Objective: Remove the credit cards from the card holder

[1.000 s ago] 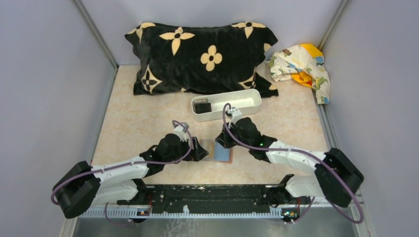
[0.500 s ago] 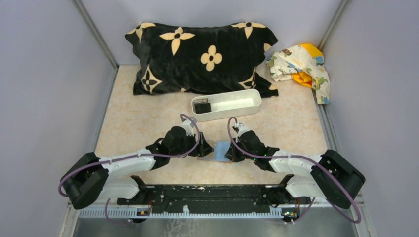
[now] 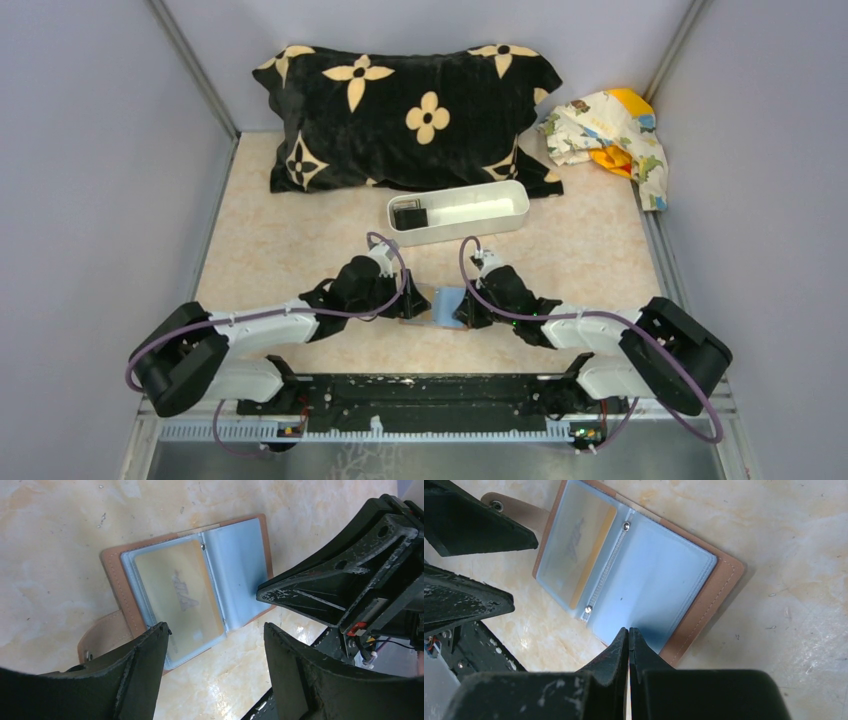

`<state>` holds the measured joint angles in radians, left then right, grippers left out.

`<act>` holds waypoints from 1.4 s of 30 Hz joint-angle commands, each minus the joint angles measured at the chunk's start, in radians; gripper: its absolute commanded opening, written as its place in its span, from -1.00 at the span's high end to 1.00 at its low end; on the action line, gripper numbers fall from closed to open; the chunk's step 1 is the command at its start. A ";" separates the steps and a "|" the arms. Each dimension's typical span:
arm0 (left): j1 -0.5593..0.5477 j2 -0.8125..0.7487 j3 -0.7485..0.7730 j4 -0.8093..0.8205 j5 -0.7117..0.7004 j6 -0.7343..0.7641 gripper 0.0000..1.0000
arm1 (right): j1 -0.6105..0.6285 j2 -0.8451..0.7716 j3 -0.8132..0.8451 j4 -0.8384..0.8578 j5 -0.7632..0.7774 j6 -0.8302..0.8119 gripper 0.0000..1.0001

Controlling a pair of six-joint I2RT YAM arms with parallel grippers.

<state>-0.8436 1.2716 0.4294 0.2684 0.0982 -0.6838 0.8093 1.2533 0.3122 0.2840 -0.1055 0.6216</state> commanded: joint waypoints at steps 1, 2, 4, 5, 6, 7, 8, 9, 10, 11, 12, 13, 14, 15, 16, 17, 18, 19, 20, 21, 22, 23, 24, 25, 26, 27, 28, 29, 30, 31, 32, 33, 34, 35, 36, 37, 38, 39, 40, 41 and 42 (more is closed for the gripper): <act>0.012 0.017 0.010 0.004 -0.012 0.012 -0.51 | 0.004 0.013 -0.006 0.057 0.009 0.012 1.00; 0.012 0.021 0.009 0.006 -0.012 0.012 -0.51 | 0.004 0.016 -0.005 0.058 0.009 0.013 1.00; 0.014 0.030 0.007 0.004 -0.013 0.012 -0.51 | 0.004 0.023 -0.003 0.060 0.007 0.012 1.00; 0.014 0.033 0.006 0.003 -0.012 0.011 -0.51 | 0.004 0.027 -0.002 0.062 0.006 0.012 1.00; 0.014 0.035 0.004 0.004 -0.012 0.011 -0.51 | 0.005 0.031 -0.001 0.063 0.006 0.012 1.00; 0.014 0.037 0.003 0.007 -0.012 0.010 -0.51 | 0.005 0.034 0.000 0.066 0.002 0.012 1.00; 0.014 0.039 0.001 0.009 -0.012 0.009 -0.51 | 0.004 0.037 0.001 0.070 -0.001 0.012 1.00; 0.014 0.041 0.000 0.009 -0.015 0.010 -0.51 | 0.004 0.041 0.001 0.073 -0.004 0.011 1.00; 0.014 0.041 0.001 0.009 -0.017 0.012 -0.51 | 0.004 0.046 0.001 0.076 -0.004 0.010 1.00; 0.014 0.043 0.000 0.009 -0.018 0.014 -0.51 | 0.004 0.048 0.002 0.078 -0.005 0.011 1.00; 0.014 0.044 -0.001 0.008 -0.020 0.014 -0.51 | 0.005 0.051 0.004 0.078 -0.005 0.010 1.00; 0.014 0.046 -0.003 0.008 -0.021 0.015 -0.51 | 0.004 0.054 0.005 0.079 -0.006 0.010 1.00; 0.014 0.048 -0.005 0.008 -0.023 0.016 -0.51 | 0.004 0.054 0.005 0.081 -0.007 0.011 1.00; 0.014 0.051 -0.006 0.008 -0.022 0.016 -0.51 | 0.004 0.054 0.005 0.081 -0.007 0.011 1.00; 0.014 0.053 -0.007 0.008 -0.022 0.014 -0.51 | 0.004 0.052 0.005 0.081 -0.007 0.011 1.00; 0.014 0.054 -0.010 0.010 -0.021 0.012 -0.51 | 0.004 0.051 0.005 0.080 -0.007 0.010 1.00; 0.014 0.057 -0.013 0.014 -0.019 0.012 -0.51 | 0.004 0.051 0.005 0.078 -0.007 0.011 1.00; 0.014 0.062 -0.015 0.018 -0.017 0.011 -0.51 | 0.005 0.049 0.006 0.075 -0.005 0.011 1.00; 0.014 0.065 -0.016 0.021 -0.015 0.009 -0.52 | 0.003 0.049 0.006 0.074 -0.005 0.011 1.00; 0.014 0.070 -0.019 0.025 -0.013 0.007 -0.52 | 0.004 0.046 0.005 0.073 -0.005 0.011 1.00; 0.014 0.075 -0.022 0.029 -0.010 0.005 -0.51 | 0.004 0.044 0.004 0.071 -0.005 0.011 1.00; 0.014 0.080 -0.023 0.034 -0.006 0.003 -0.51 | 0.004 0.042 0.004 0.068 -0.004 0.011 1.00; 0.014 0.085 -0.023 0.040 -0.001 0.000 -0.51 | 0.004 0.040 0.002 0.066 -0.004 0.011 1.00; 0.014 0.090 -0.024 0.046 0.004 -0.001 -0.51 | 0.004 0.038 0.002 0.065 -0.004 0.010 1.00; 0.014 0.094 -0.024 0.051 0.010 -0.004 -0.51 | 0.004 0.037 0.001 0.063 -0.004 0.010 1.00; 0.015 0.099 -0.022 0.057 0.016 -0.007 -0.51 | 0.004 0.034 0.001 0.062 -0.002 0.011 1.00; 0.014 0.102 -0.021 0.064 0.026 -0.010 -0.51 | 0.004 0.034 0.001 0.060 -0.002 0.010 1.00; 0.014 0.104 -0.021 0.072 0.033 -0.014 -0.51 | 0.004 0.033 0.000 0.060 -0.001 0.010 1.00; 0.014 0.108 -0.019 0.079 0.043 -0.017 -0.51 | 0.004 0.032 -0.002 0.060 -0.001 0.011 1.00; 0.014 0.111 -0.018 0.087 0.052 -0.022 -0.50 | 0.004 0.032 -0.003 0.060 -0.001 0.011 1.00; 0.014 0.115 -0.017 0.097 0.061 -0.025 -0.50 | 0.004 0.034 -0.003 0.060 -0.001 0.011 1.00; 0.015 0.122 -0.016 0.103 0.070 -0.028 -0.50 | 0.004 0.033 -0.004 0.061 0.000 0.010 1.00; 0.014 0.126 -0.015 0.112 0.080 -0.033 -0.49 | 0.004 0.033 -0.006 0.062 0.000 0.011 1.00; 0.014 0.130 -0.016 0.121 0.088 -0.037 -0.49 | 0.005 0.033 -0.007 0.063 0.000 0.010 1.00; 0.014 0.134 -0.017 0.129 0.098 -0.043 -0.49 | 0.005 0.034 -0.008 0.063 0.000 0.011 1.00; 0.014 0.136 -0.019 0.138 0.105 -0.048 -0.49 | 0.004 0.034 -0.009 0.063 -0.002 0.012 1.00; 0.014 0.138 -0.023 0.147 0.112 -0.053 -0.49 | 0.004 0.034 -0.011 0.065 -0.002 0.012 1.00; 0.015 0.140 -0.025 0.154 0.117 -0.056 -0.49 | 0.004 0.034 -0.011 0.066 -0.003 0.012 1.00; 0.014 0.140 -0.029 0.161 0.125 -0.060 -0.48 | 0.004 0.035 -0.010 0.066 -0.001 0.012 1.00; 0.014 0.139 -0.030 0.166 0.129 -0.064 -0.48 | 0.004 0.037 -0.011 0.066 -0.002 0.012 1.00; 0.014 0.138 -0.031 0.168 0.131 -0.067 -0.48 | 0.005 0.039 -0.011 0.068 -0.002 0.012 1.00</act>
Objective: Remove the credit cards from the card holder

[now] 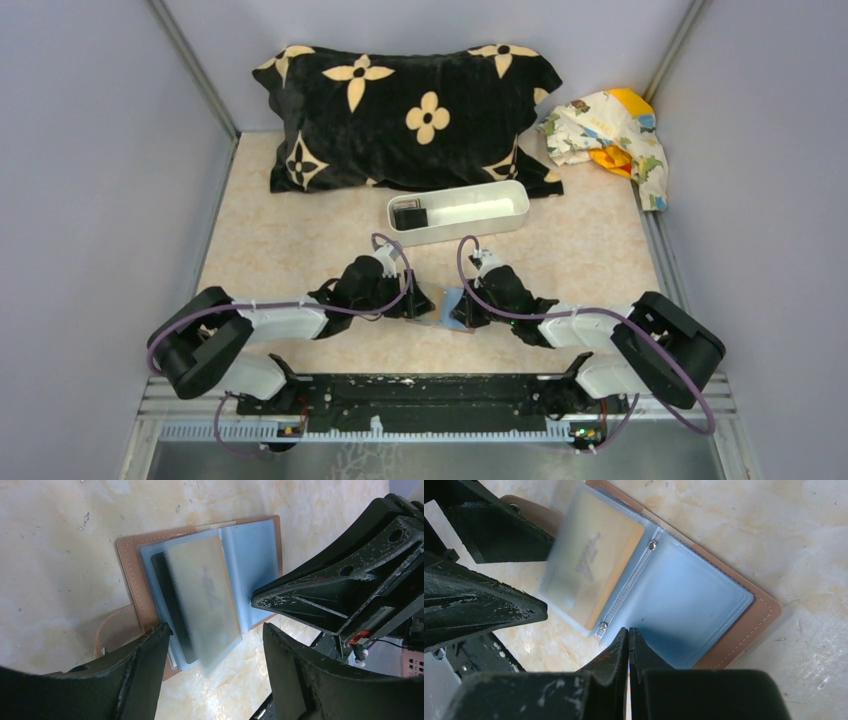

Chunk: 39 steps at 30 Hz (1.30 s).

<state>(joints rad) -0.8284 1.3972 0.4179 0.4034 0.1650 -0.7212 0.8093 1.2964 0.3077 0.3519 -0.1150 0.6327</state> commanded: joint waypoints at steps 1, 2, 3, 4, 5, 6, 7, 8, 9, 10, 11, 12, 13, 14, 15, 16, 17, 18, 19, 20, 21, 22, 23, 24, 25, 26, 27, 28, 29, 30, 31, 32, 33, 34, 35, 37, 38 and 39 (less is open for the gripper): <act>-0.001 0.010 -0.022 0.036 0.067 -0.032 -0.48 | 0.004 -0.002 -0.007 0.003 0.006 0.002 1.00; -0.001 0.009 -0.022 0.039 0.069 -0.034 -0.48 | 0.004 0.001 -0.007 0.006 0.005 0.002 1.00; -0.001 0.007 -0.023 0.042 0.071 -0.036 -0.48 | 0.004 0.005 -0.009 0.009 0.004 0.003 1.00; -0.001 0.005 -0.026 0.046 0.074 -0.037 -0.47 | 0.004 0.011 -0.009 0.013 0.002 0.004 1.00; -0.001 0.005 -0.025 0.049 0.076 -0.038 -0.47 | 0.004 0.015 -0.009 0.017 -0.001 0.005 1.00; -0.001 0.005 -0.026 0.053 0.079 -0.040 -0.48 | 0.004 0.020 -0.007 0.022 -0.003 0.005 1.00; -0.001 0.006 -0.026 0.054 0.081 -0.041 -0.47 | 0.004 0.024 -0.008 0.026 -0.005 0.007 1.00; -0.001 0.008 -0.024 0.056 0.084 -0.040 -0.47 | 0.004 0.026 -0.008 0.030 -0.007 0.009 1.00; -0.001 0.009 -0.024 0.059 0.087 -0.043 -0.47 | 0.004 0.028 -0.007 0.035 -0.010 0.010 1.00; -0.001 0.009 -0.024 0.063 0.089 -0.045 -0.47 | 0.004 0.029 -0.008 0.036 -0.009 0.010 1.00; -0.001 0.009 -0.024 0.069 0.093 -0.047 -0.47 | 0.005 0.030 -0.009 0.038 -0.010 0.011 1.00; -0.002 0.010 -0.023 0.074 0.098 -0.049 -0.47 | 0.004 0.030 -0.010 0.038 -0.008 0.012 1.00; 0.000 0.012 -0.023 0.080 0.102 -0.050 -0.47 | 0.004 0.030 -0.012 0.038 -0.007 0.012 1.00; -0.001 0.014 -0.021 0.089 0.107 -0.052 -0.46 | 0.005 0.031 -0.012 0.039 -0.008 0.013 1.00; -0.001 0.018 -0.022 0.101 0.113 -0.053 -0.46 | 0.005 0.032 -0.014 0.042 -0.009 0.014 1.00; -0.001 0.024 -0.016 0.109 0.120 -0.055 -0.46 | 0.004 0.034 -0.016 0.046 -0.010 0.017 1.00; -0.001 0.030 -0.014 0.117 0.128 -0.057 -0.46 | 0.004 0.036 -0.018 0.049 -0.012 0.018 1.00; -0.001 0.035 -0.011 0.128 0.136 -0.061 -0.46 | 0.004 0.039 -0.021 0.053 -0.014 0.019 1.00; -0.001 0.039 -0.008 0.140 0.142 -0.064 -0.46 | 0.004 0.039 -0.022 0.057 -0.014 0.022 1.00; -0.002 0.042 -0.007 0.151 0.147 -0.069 -0.46 | 0.004 0.039 -0.024 0.061 -0.014 0.023 1.00; -0.001 0.046 -0.007 0.167 0.153 -0.073 -0.46 | 0.004 0.040 -0.027 0.065 -0.014 0.025 1.00; -0.001 0.048 -0.006 0.173 0.158 -0.078 -0.46 | 0.004 0.039 -0.027 0.067 -0.015 0.024 1.00; -0.001 0.051 -0.006 0.183 0.161 -0.082 -0.46 | 0.004 0.039 -0.028 0.067 -0.015 0.025 1.00; -0.002 0.053 -0.006 0.191 0.164 -0.085 -0.47 | 0.004 0.040 -0.029 0.067 -0.015 0.024 1.00; -0.001 0.055 -0.006 0.199 0.167 -0.091 -0.47 | 0.004 0.040 -0.028 0.067 -0.014 0.023 1.00; -0.001 0.057 -0.008 0.207 0.167 -0.092 -0.48 | 0.004 0.040 -0.029 0.068 -0.014 0.023 1.00; -0.001 0.057 -0.012 0.217 0.169 -0.097 -0.48 | 0.004 0.040 -0.030 0.068 -0.014 0.023 1.00; -0.001 0.059 -0.015 0.228 0.171 -0.101 -0.49 | 0.004 0.040 -0.030 0.068 -0.014 0.022 1.00; -0.001 0.059 -0.019 0.238 0.171 -0.104 -0.51 | 0.004 0.041 -0.031 0.068 -0.014 0.022 1.00; -0.002 0.060 -0.023 0.245 0.172 -0.109 -0.52 | 0.004 0.041 -0.032 0.068 -0.015 0.023 1.00; -0.002 0.061 -0.026 0.252 0.174 -0.113 -0.53 | 0.004 0.041 -0.032 0.068 -0.015 0.022 1.00; -0.002 0.064 -0.027 0.258 0.174 -0.116 -0.53 | 0.004 0.042 -0.032 0.069 -0.014 0.023 1.00; -0.002 0.066 -0.029 0.264 0.176 -0.121 -0.54 | 0.004 0.043 -0.033 0.069 -0.013 0.022 1.00; -0.002 0.068 -0.031 0.272 0.176 -0.124 -0.55 | 0.004 0.043 -0.033 0.070 -0.013 0.023 1.00; -0.002 0.070 -0.035 0.281 0.178 -0.128 -0.57 | 0.004 0.042 -0.035 0.070 -0.012 0.024 1.00; -0.001 0.077 -0.043 0.301 0.180 -0.137 -0.59 | 0.004 0.041 -0.036 0.070 -0.009 0.024 1.00; -0.001 0.080 -0.046 0.313 0.182 -0.141 -0.60 | 0.004 0.041 -0.037 0.070 -0.010 0.026 1.00; -0.001 0.085 -0.048 0.321 0.184 -0.146 -0.60 | 0.005 0.040 -0.038 0.070 -0.008 0.025 1.00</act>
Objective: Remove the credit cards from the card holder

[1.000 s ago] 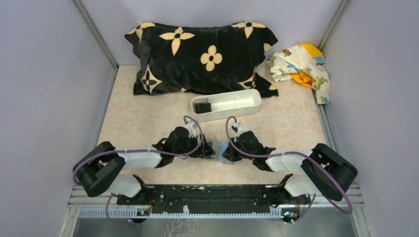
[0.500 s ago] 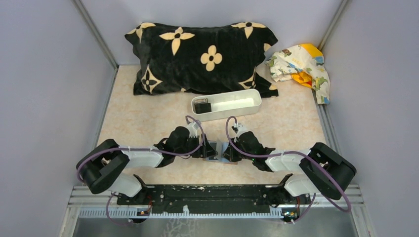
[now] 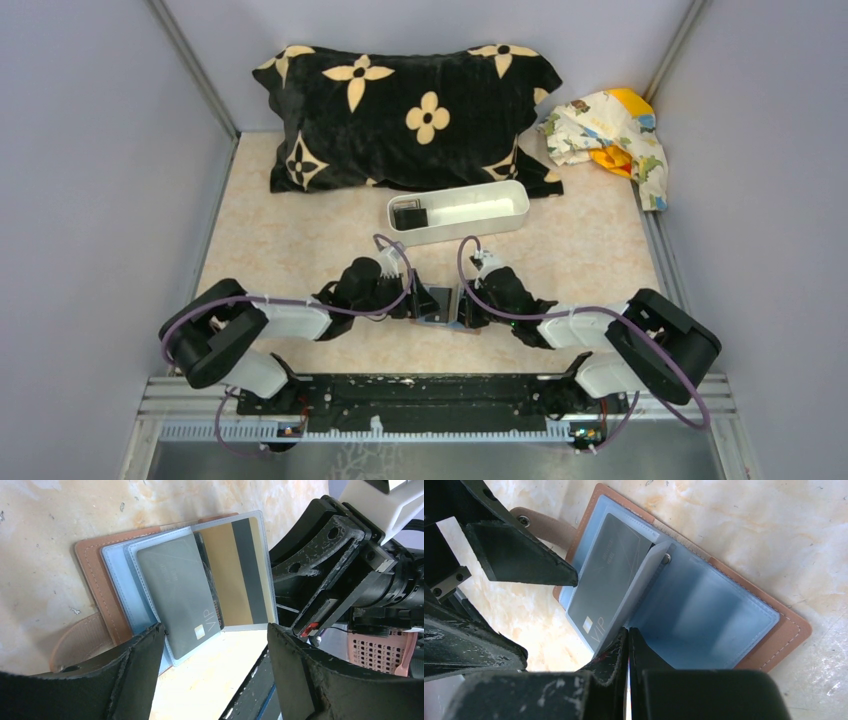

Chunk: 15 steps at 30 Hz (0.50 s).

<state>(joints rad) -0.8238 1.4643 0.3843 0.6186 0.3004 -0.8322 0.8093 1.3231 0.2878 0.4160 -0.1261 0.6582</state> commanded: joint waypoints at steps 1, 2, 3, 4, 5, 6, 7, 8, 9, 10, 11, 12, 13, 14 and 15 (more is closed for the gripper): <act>-0.006 0.021 -0.015 0.111 0.050 -0.038 -0.60 | 0.005 0.012 -0.019 0.006 0.003 0.001 1.00; -0.005 0.026 -0.015 0.115 0.050 -0.040 -0.60 | 0.004 0.008 -0.019 0.005 0.005 0.003 1.00; -0.006 0.030 -0.015 0.116 0.050 -0.042 -0.60 | 0.004 0.001 -0.021 0.002 0.007 0.003 1.00; -0.006 0.032 -0.016 0.116 0.050 -0.044 -0.60 | 0.004 -0.009 -0.022 -0.005 0.013 0.005 1.00; -0.006 0.036 -0.017 0.114 0.046 -0.043 -0.58 | 0.004 -0.025 -0.022 -0.018 0.019 0.004 1.00; -0.006 0.038 -0.016 0.112 0.045 -0.042 -0.57 | 0.004 -0.045 -0.020 -0.043 0.025 0.002 1.00; -0.006 0.039 -0.018 0.111 0.042 -0.041 -0.56 | 0.004 -0.071 -0.018 -0.074 0.035 -0.001 1.00; -0.006 0.040 -0.019 0.108 0.040 -0.040 -0.56 | 0.003 -0.100 -0.012 -0.106 0.045 -0.005 1.00; -0.006 0.041 -0.020 0.106 0.039 -0.038 -0.55 | 0.004 -0.137 -0.008 -0.146 0.057 -0.011 1.00; -0.005 0.045 -0.021 0.106 0.038 -0.039 -0.55 | 0.004 -0.173 -0.002 -0.187 0.069 -0.014 1.00; -0.006 0.047 -0.023 0.107 0.039 -0.039 -0.55 | 0.003 -0.216 0.003 -0.223 0.081 -0.020 1.00; -0.006 0.050 -0.025 0.112 0.039 -0.039 -0.54 | 0.002 -0.261 0.010 -0.263 0.094 -0.026 1.00; -0.006 0.054 -0.026 0.118 0.040 -0.040 -0.54 | 0.002 -0.300 0.018 -0.299 0.107 -0.033 1.00; -0.006 0.061 -0.027 0.124 0.044 -0.042 -0.54 | 0.001 -0.341 0.029 -0.343 0.118 -0.040 1.00; -0.006 0.068 -0.027 0.132 0.048 -0.043 -0.54 | 0.000 -0.372 0.043 -0.382 0.130 -0.047 1.00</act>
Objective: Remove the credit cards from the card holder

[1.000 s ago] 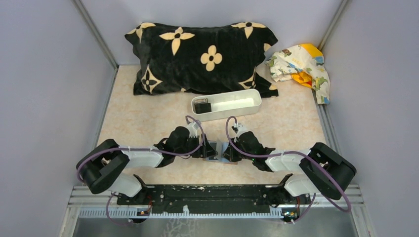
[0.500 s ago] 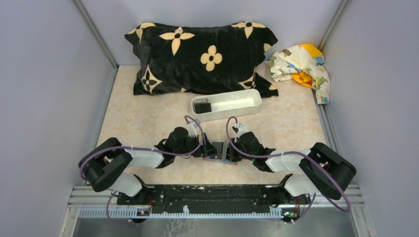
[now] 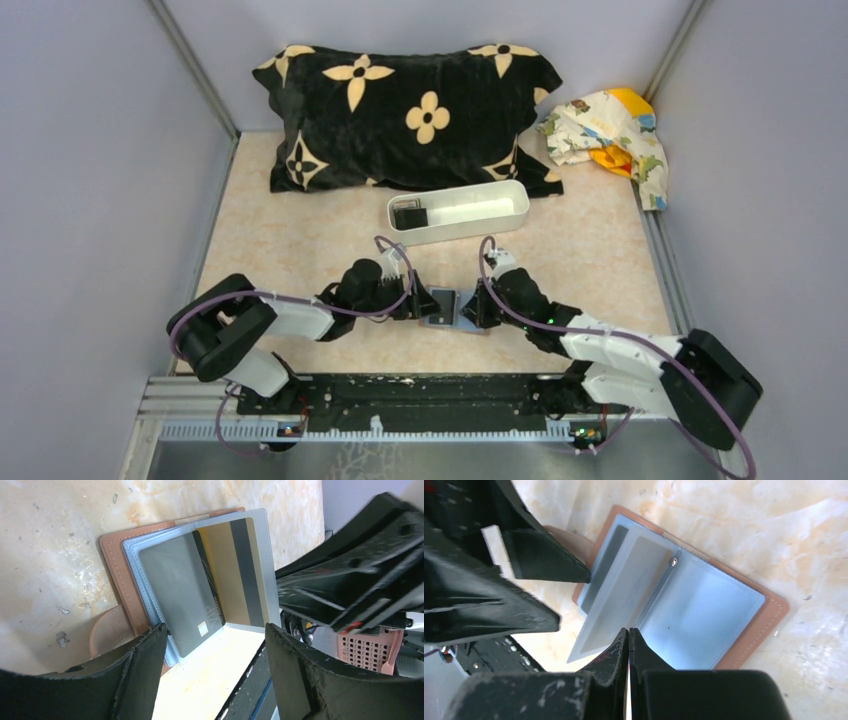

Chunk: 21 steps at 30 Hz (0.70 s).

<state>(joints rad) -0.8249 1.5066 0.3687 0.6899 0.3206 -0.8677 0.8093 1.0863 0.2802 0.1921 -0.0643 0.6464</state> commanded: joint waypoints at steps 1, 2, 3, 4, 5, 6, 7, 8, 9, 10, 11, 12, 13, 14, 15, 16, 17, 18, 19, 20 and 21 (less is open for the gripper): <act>-0.005 0.033 -0.012 0.068 0.029 -0.010 -0.54 | -0.001 -0.165 0.061 -0.190 0.078 -0.043 1.00; -0.004 0.040 -0.010 0.075 0.034 -0.012 -0.54 | -0.002 -0.187 0.070 -0.222 0.087 -0.049 1.00; -0.005 0.048 -0.009 0.085 0.040 -0.015 -0.54 | -0.004 -0.205 0.080 -0.249 0.100 -0.053 1.00; -0.005 0.054 -0.008 0.093 0.043 -0.018 -0.54 | -0.004 -0.221 0.088 -0.278 0.111 -0.058 1.00; -0.005 0.061 -0.007 0.102 0.048 -0.021 -0.53 | -0.004 -0.237 0.093 -0.298 0.119 -0.061 1.00; -0.004 0.066 -0.007 0.108 0.051 -0.022 -0.53 | -0.004 -0.247 0.096 -0.310 0.124 -0.061 1.00; -0.004 0.068 -0.007 0.113 0.053 -0.022 -0.53 | -0.004 -0.259 0.097 -0.317 0.125 -0.061 1.00; -0.005 0.071 -0.007 0.116 0.056 -0.023 -0.53 | -0.004 -0.266 0.098 -0.321 0.124 -0.059 1.00; -0.005 0.074 -0.006 0.117 0.056 -0.021 -0.53 | -0.004 -0.272 0.099 -0.325 0.123 -0.057 1.00; -0.004 0.077 -0.006 0.125 0.060 -0.019 -0.53 | -0.004 -0.277 0.101 -0.329 0.123 -0.055 1.00; -0.004 0.080 -0.005 0.131 0.062 -0.018 -0.53 | -0.004 -0.282 0.105 -0.333 0.123 -0.055 1.00; -0.005 0.083 -0.005 0.133 0.064 -0.019 -0.53 | -0.004 -0.287 0.109 -0.338 0.121 -0.056 1.00; -0.005 0.084 -0.003 0.135 0.066 -0.020 -0.53 | -0.004 -0.290 0.111 -0.340 0.120 -0.055 1.00; -0.005 0.086 -0.002 0.136 0.067 -0.020 -0.53 | -0.004 -0.293 0.113 -0.336 0.115 -0.055 1.00; -0.005 0.088 -0.002 0.136 0.067 -0.020 -0.53 | -0.004 -0.292 0.116 -0.332 0.110 -0.053 1.00; -0.005 0.089 -0.001 0.136 0.068 -0.021 -0.53 | -0.004 -0.292 0.124 -0.328 0.106 -0.054 1.00; -0.004 0.090 -0.001 0.138 0.068 -0.021 -0.53 | -0.004 -0.292 0.133 -0.326 0.097 -0.055 1.00; -0.004 0.092 -0.003 0.137 0.067 -0.019 -0.53 | -0.003 -0.292 0.143 -0.325 0.090 -0.055 1.00; -0.004 0.092 -0.004 0.138 0.067 -0.019 -0.53 | -0.004 -0.295 0.155 -0.328 0.084 -0.054 1.00; -0.005 0.092 -0.006 0.138 0.066 -0.019 -0.53 | -0.004 -0.299 0.167 -0.327 0.080 -0.055 1.00; -0.005 0.093 -0.008 0.138 0.065 -0.019 -0.53 | -0.004 -0.307 0.178 -0.325 0.077 -0.055 1.00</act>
<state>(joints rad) -0.8249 1.5841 0.3656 0.7940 0.3691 -0.8875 0.8085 0.8135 0.3653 -0.1638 0.0303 0.6022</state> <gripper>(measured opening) 0.767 0.005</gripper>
